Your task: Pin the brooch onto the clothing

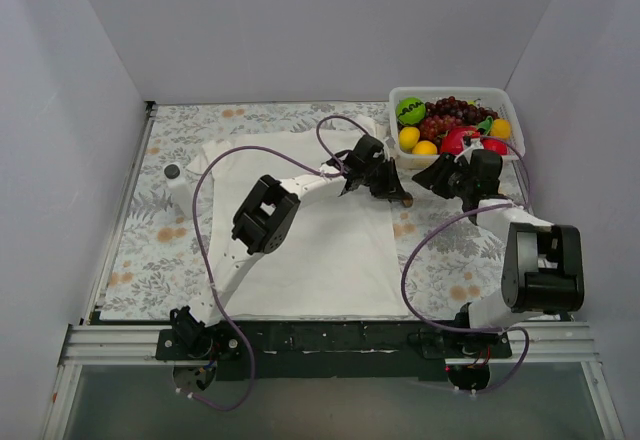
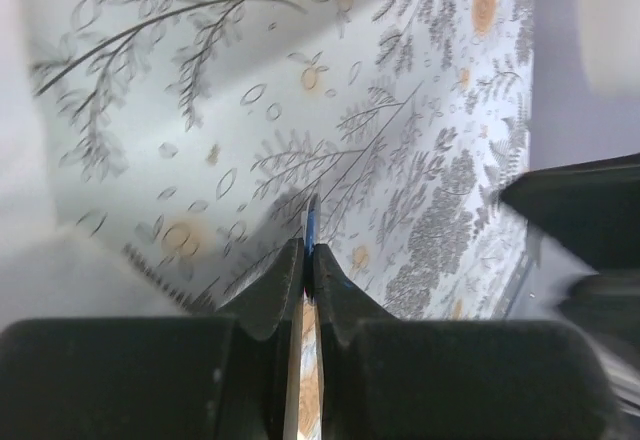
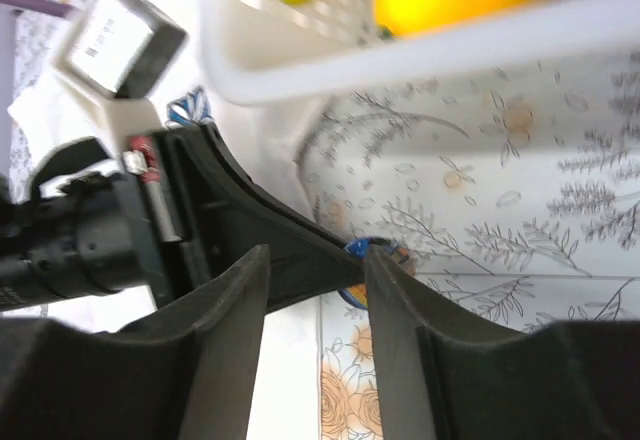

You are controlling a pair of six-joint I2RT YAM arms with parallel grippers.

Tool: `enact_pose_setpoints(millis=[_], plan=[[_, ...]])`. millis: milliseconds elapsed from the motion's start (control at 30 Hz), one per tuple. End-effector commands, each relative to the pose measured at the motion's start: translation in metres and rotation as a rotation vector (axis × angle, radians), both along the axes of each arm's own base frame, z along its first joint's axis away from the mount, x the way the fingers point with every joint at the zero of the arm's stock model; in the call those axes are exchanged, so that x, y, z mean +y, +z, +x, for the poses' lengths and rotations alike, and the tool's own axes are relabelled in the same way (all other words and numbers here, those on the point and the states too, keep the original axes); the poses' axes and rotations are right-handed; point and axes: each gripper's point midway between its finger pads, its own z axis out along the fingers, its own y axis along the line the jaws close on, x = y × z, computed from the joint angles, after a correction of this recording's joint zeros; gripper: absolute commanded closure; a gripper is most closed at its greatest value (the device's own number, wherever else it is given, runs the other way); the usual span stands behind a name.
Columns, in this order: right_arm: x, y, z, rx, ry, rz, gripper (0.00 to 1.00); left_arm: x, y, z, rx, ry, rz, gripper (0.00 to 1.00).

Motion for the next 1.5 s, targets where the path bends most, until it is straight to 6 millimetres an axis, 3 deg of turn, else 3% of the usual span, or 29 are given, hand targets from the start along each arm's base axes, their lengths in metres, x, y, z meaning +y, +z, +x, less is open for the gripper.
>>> enact_pose_setpoints(millis=[0,67,100,167,200,267,300,333,367,400,433,467,500,533,600,633,667,733,767,800,833,867,900,967,1100,1233,1467], plan=[[0.006,0.067,0.009,-0.178,0.033,0.011,0.45,0.01,0.102,0.008,-0.216,0.028,-0.093,1.0],[0.007,0.096,0.012,-0.241,0.041,0.014,0.38,0.017,0.12,0.007,-0.252,0.034,-0.124,1.0],[0.01,0.109,0.01,-0.271,0.059,0.018,0.35,0.022,0.15,0.006,-0.296,0.038,-0.159,1.0],[0.013,0.128,0.01,-0.315,0.076,0.021,0.27,0.032,0.162,0.004,-0.326,0.04,-0.168,1.0],[0.017,0.139,0.007,-0.342,0.096,0.026,0.25,0.043,0.185,0.004,-0.354,0.049,-0.19,1.0],[0.025,0.154,0.005,-0.385,0.134,0.023,0.18,0.059,0.187,0.0,-0.359,0.057,-0.176,1.0],[0.03,0.161,0.001,-0.408,0.166,0.024,0.17,0.073,0.215,0.004,-0.412,0.075,-0.215,1.0],[0.041,0.165,-0.003,-0.427,0.204,0.019,0.16,0.082,0.225,0.002,-0.433,0.078,-0.226,1.0],[0.047,0.172,-0.004,-0.453,0.229,0.017,0.13,0.1,0.211,0.003,-0.417,0.095,-0.196,1.0],[0.056,0.176,-0.008,-0.468,0.274,0.024,0.12,0.11,0.213,0.002,-0.424,0.103,-0.191,1.0],[0.07,0.176,-0.013,-0.478,0.324,0.028,0.12,0.127,0.237,-0.005,-0.464,0.123,-0.212,1.0],[0.08,0.183,-0.016,-0.495,0.37,0.035,0.11,0.147,0.218,-0.003,-0.451,0.162,-0.165,1.0],[0.089,0.181,-0.018,-0.492,0.402,0.04,0.11,0.161,0.216,-0.006,-0.455,0.188,-0.148,1.0],[0.107,0.183,-0.025,-0.5,0.454,0.049,0.11,0.176,0.233,-0.014,-0.489,0.212,-0.155,1.0],[0.137,0.186,-0.036,-0.522,0.55,0.064,0.11,0.212,0.215,-0.013,-0.48,0.291,-0.078,1.0],[0.147,0.187,-0.039,-0.53,0.578,0.069,0.11,0.228,0.226,-0.021,-0.494,0.32,-0.07,1.0],[0.157,0.185,-0.039,-0.526,0.603,0.074,0.11,0.245,0.208,-0.024,-0.47,0.345,-0.029,1.0],[0.183,0.187,-0.051,-0.541,0.685,0.105,0.12,0.268,0.201,-0.03,-0.454,0.387,0.01,1.0],[0.193,0.181,-0.053,-0.518,0.726,0.129,0.12,0.283,0.206,-0.032,-0.46,0.417,0.013,1.0],[0.208,0.186,-0.058,-0.541,0.768,0.145,0.13,0.293,0.192,-0.038,-0.424,0.426,0.048,1.0],[0.218,0.187,-0.061,-0.548,0.799,0.16,0.14,0.3,0.191,-0.041,-0.416,0.436,0.058,1.0],[0.228,0.177,-0.063,-0.523,0.84,0.178,0.14,0.309,0.196,-0.045,-0.423,0.451,0.055,1.0],[0.242,0.183,-0.069,-0.536,0.881,0.192,0.15,0.315,0.184,-0.051,-0.398,0.451,0.072,1.0],[0.26,0.17,-0.073,-0.513,0.947,0.214,0.17,0.321,0.186,-0.058,-0.397,0.452,0.055,1.0],[0.288,0.17,-0.084,-0.488,1.034,0.293,0.24,0.323,0.183,-0.068,-0.381,0.419,0.013,1.0],[0.293,0.166,-0.086,-0.49,1.053,0.341,0.27,0.321,0.175,-0.074,-0.362,0.387,-0.016,1.0],[0.294,0.158,-0.093,-0.478,1.094,0.378,0.32,0.306,0.18,-0.083,-0.388,0.283,-0.098,1.0]])
